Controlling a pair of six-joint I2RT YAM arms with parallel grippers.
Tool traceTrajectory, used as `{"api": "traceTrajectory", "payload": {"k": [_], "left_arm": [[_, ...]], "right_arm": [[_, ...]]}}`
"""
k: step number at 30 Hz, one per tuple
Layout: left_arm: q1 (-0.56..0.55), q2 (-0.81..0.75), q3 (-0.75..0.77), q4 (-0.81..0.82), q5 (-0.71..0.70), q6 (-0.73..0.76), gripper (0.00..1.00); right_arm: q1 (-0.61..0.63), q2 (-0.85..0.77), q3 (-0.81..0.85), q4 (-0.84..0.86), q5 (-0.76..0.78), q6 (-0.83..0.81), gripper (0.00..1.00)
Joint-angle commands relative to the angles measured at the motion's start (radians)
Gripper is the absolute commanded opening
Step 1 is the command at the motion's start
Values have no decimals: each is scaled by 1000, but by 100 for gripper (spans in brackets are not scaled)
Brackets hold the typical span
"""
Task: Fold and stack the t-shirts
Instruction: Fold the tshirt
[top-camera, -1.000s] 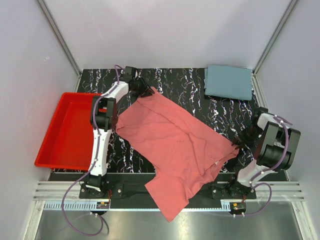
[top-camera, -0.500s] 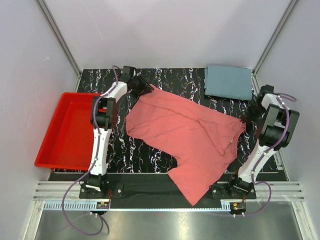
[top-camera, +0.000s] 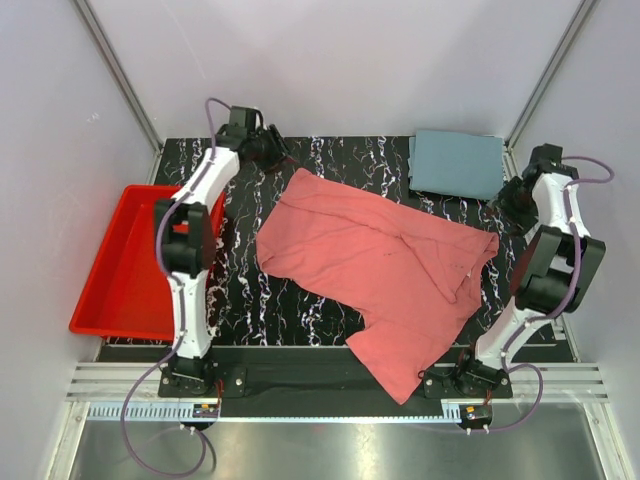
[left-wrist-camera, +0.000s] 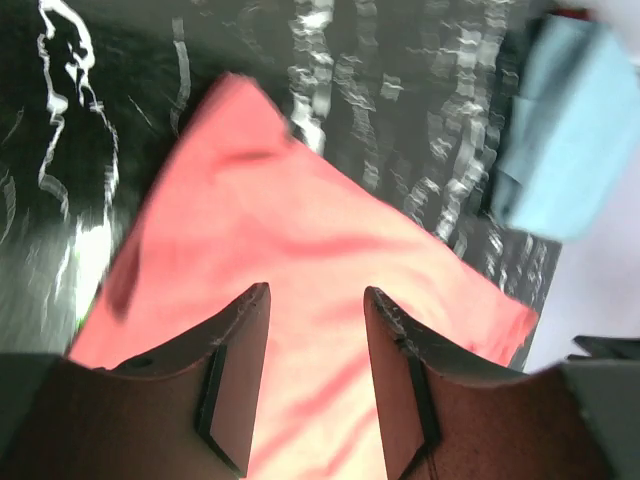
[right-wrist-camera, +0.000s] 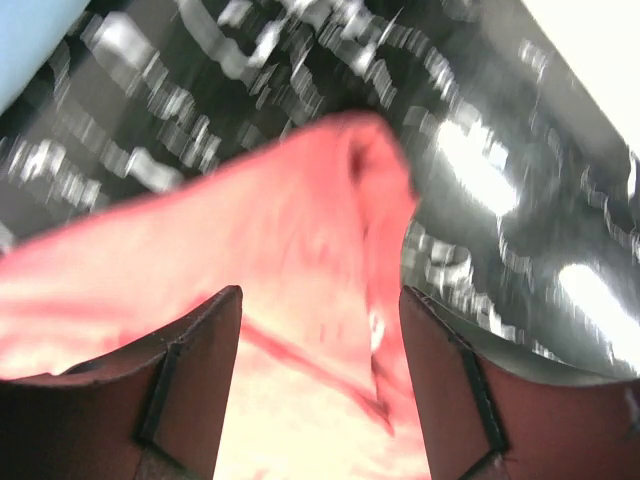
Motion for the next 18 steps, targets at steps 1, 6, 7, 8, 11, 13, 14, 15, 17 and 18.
{"api": "traceTrajectory", "payload": {"k": [1,6,7,8,11,13,14,15,17,18], "left_arm": [[-15,-263,-174,-7,-56,97,47],[-35,-475,-475,44,-19,129,45],[-36,-534,-512,29,-15,139,45],[-43,-567,-584,21,-15,148,45],[-50,-696,-685,-2,-19,179,45],[-53,-786,-777,-23,-25,192,45],[-55,-814,-805,-30,-25,194,45],[-56,-867,-856,-42,-24,197,45],[-66,-920,-896,-56,-25,194,44],[-69,-943,-917,-63,-30,192,44]], "right_arm": [[87,-165,-51,-97,25,-21,72],[206,-244,-249,55,-286,-40,72],[207,-245,-274,119,-330,-27,72],[207,-242,-297,149,-373,-14,70],[219,-203,-326,190,-343,-10,59],[223,-170,-324,196,-343,-29,54],[224,-149,-323,199,-329,-33,53],[229,-143,-323,215,-323,-42,52],[233,-130,-324,233,-322,-46,52],[236,-123,-317,242,-323,-49,52]]}}
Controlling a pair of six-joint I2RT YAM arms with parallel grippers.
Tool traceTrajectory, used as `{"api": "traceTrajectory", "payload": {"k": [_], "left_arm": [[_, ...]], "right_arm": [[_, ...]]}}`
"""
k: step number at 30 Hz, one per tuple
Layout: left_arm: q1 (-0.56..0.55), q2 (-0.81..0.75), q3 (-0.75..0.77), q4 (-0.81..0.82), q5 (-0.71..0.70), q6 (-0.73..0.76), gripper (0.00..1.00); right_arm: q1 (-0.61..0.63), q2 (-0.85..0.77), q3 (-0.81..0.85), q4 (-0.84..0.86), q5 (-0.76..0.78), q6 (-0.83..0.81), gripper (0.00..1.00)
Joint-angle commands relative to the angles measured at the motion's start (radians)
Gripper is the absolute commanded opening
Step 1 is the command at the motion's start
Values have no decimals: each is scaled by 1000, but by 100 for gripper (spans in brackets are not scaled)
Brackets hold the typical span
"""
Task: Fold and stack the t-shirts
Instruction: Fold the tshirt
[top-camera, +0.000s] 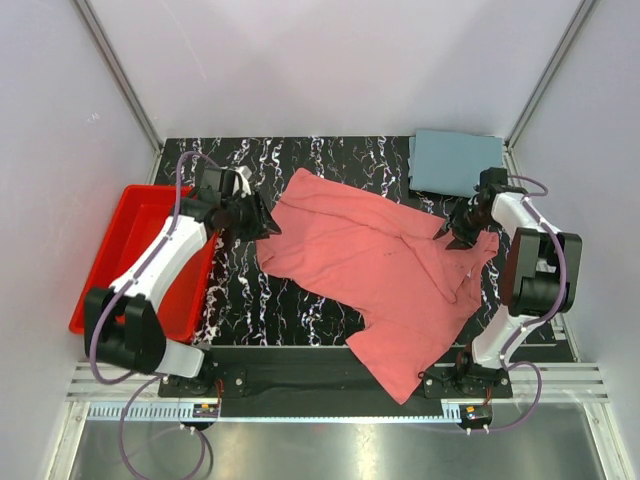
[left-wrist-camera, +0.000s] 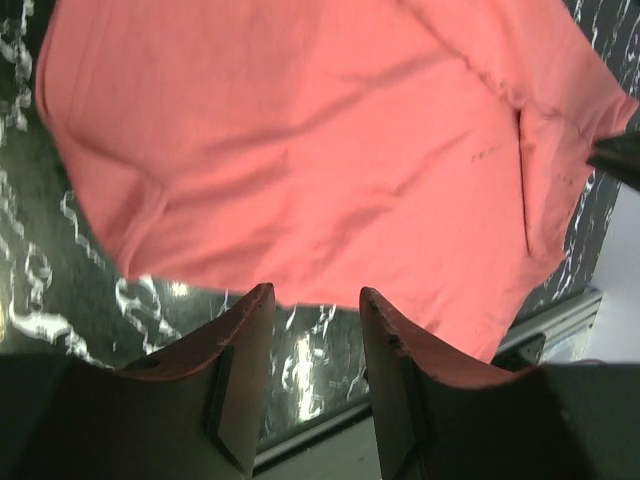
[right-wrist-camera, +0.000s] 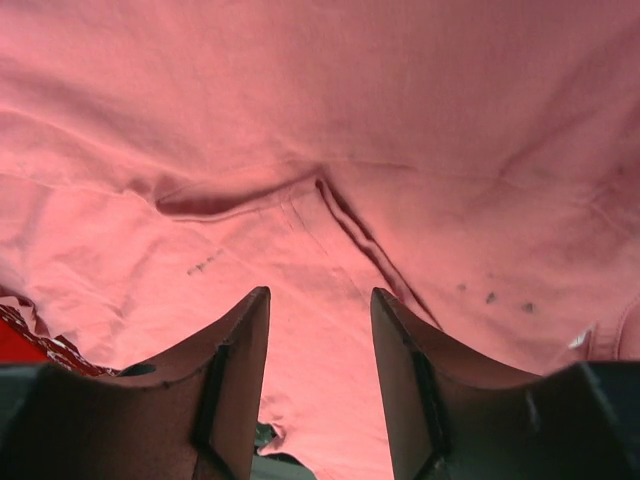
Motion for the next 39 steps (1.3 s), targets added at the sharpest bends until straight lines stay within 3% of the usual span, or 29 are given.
{"api": "traceTrajectory", "payload": {"k": [1,9,17,21,22,24,27,34,36,39], "left_arm": [[-14,-151,-62,-9,-12,28,44],[-28,-294,-140,-74,-48,14,44],[-28,-325,-145,-92,-57,9,44],[-28,-319,-145,-95,-55,9,44],[-28,-319,-145,-95,-55,11,44],[-28,-317,-145,-97,-55,14,44],[-28,-313,-145,-92,-57,15,44],[-28,-284,-154,-68,-49,23,44],[-28,-271,-152,-60,-48,25,44],[-28,-256,-151,-56,-51,31,44]], "right_arm": [[14,19,23,83,-8,-30,51],[31,128,99,88,5,-37,44],[68,183,104,100,24,-42,40],[76,194,121,88,48,-50,26],[76,195,124,83,55,-54,17],[77,186,135,67,71,-57,9],[93,139,139,39,91,-59,5],[195,31,104,-79,104,12,7],[252,4,55,-98,104,68,11],[333,-72,-40,-58,-34,157,25]]}}
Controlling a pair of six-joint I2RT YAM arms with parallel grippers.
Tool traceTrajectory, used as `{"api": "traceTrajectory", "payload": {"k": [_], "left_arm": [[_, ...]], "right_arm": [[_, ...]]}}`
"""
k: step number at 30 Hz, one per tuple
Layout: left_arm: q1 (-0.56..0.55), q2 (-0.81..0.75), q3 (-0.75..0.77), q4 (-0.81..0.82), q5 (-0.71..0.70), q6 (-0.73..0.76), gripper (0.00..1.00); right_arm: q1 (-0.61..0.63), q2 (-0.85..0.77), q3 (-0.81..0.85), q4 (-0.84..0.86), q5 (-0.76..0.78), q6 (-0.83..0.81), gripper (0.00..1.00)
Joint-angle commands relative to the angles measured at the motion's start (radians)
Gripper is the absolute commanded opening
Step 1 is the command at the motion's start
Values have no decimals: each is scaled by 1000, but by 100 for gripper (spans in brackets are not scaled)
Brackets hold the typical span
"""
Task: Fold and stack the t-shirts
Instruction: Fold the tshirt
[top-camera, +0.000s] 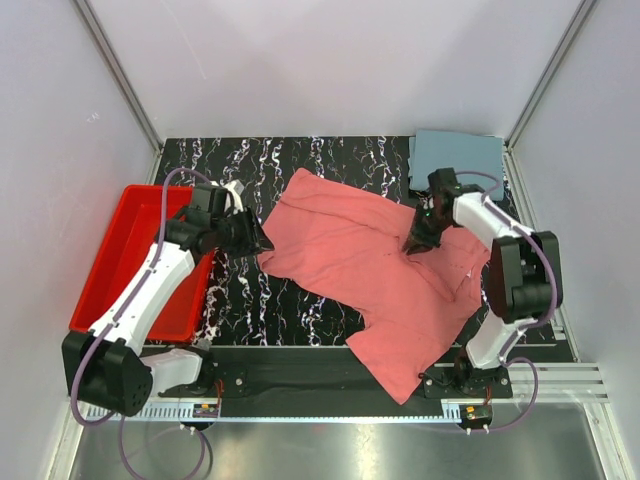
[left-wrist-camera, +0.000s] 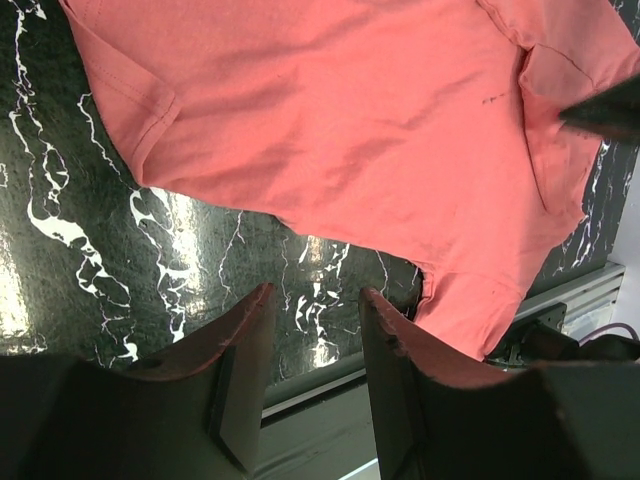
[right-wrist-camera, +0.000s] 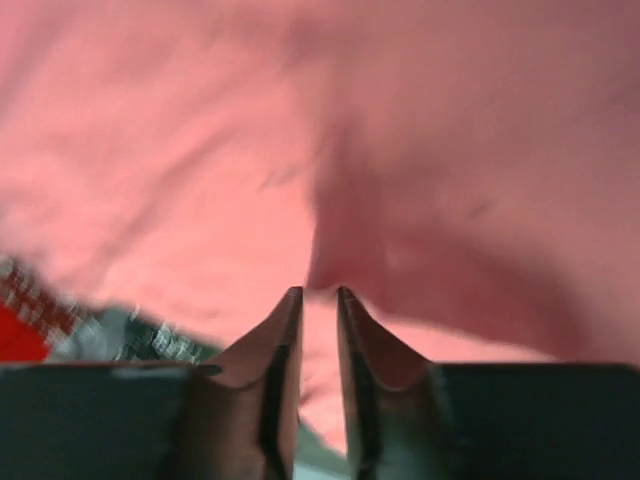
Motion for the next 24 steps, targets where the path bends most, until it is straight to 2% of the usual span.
{"api": "traceTrajectory", "payload": {"k": [1,2,3,4,5,6,8,10,14,19,24], "left_arm": [[-1,19,-5,41,-7,24,44],[-1,28,-4,39,-9,27,44],[-1,32,6,38,-10,29,44],[-1,37,9,36,-12,30,44],[-1,51,15,38,-12,33,44],[-1,56,19,38,-15,33,44],[-1,92,32,26,-26,36,45],[-6,131,61,-2,-78,35,45],[-38,252,107,-60,-225,3,46],[-133,359,167,-66,-401,-75,46],[-155,502,233,-79,-507,-129,45]], "right_arm": [[88,-139,-106,-8,-183,135,29],[91,-168,-164,3,-223,193,33],[91,-200,-188,23,-257,213,42],[88,-261,-208,28,-274,222,44],[90,-289,-207,31,-265,226,46],[88,-308,-198,26,-250,217,54],[85,-316,-137,-21,-131,139,61],[71,-258,-76,-138,4,80,62],[68,-239,37,-212,89,12,63],[68,-300,2,-212,33,29,63],[68,-388,-116,-183,-41,77,63]]}}
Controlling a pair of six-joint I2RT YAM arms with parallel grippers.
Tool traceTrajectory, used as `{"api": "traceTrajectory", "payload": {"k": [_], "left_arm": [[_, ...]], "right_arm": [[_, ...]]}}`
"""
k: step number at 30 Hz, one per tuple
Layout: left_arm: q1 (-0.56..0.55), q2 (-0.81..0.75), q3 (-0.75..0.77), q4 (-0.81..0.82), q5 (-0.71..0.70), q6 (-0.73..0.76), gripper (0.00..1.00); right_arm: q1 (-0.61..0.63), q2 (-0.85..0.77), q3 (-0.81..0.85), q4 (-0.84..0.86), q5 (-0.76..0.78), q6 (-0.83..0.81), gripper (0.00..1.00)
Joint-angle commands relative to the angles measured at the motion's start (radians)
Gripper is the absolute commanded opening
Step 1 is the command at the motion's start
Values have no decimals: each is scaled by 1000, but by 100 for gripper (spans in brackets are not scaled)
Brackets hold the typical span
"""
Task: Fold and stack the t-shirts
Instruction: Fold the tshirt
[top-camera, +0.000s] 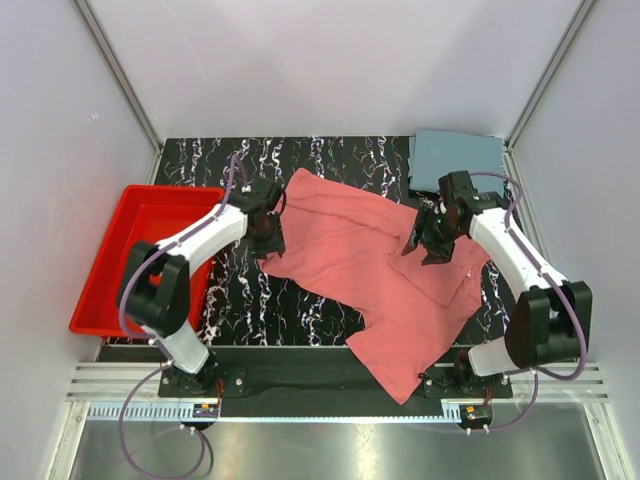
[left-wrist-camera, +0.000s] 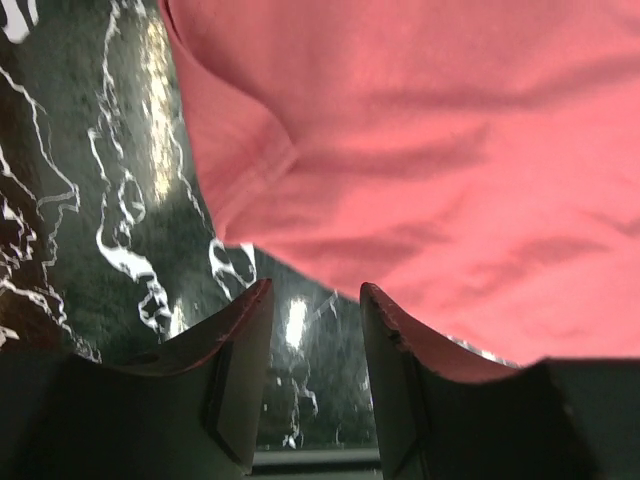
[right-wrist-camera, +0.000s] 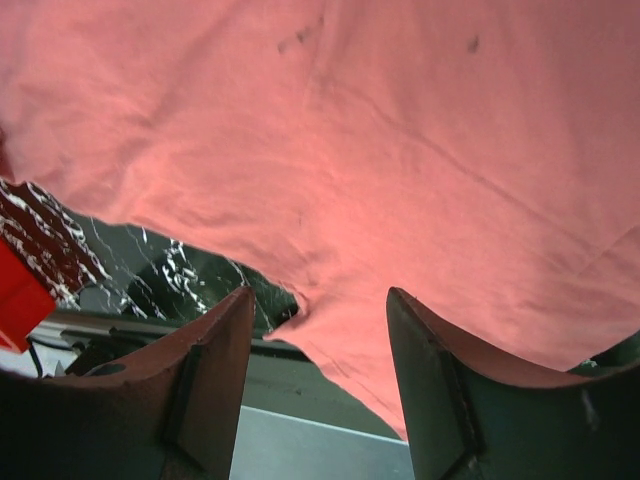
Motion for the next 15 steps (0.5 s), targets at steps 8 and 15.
{"api": "traceTrajectory", "payload": {"k": [8,15], "left_arm": [[-9,186,141,1,-253,10,41],[-10,244,152,34,-221,14,38]], "right_arm": [[7,-251,-191,-40,-118,40,60],[39,-294,-208,-122,-115,-24,57]]}}
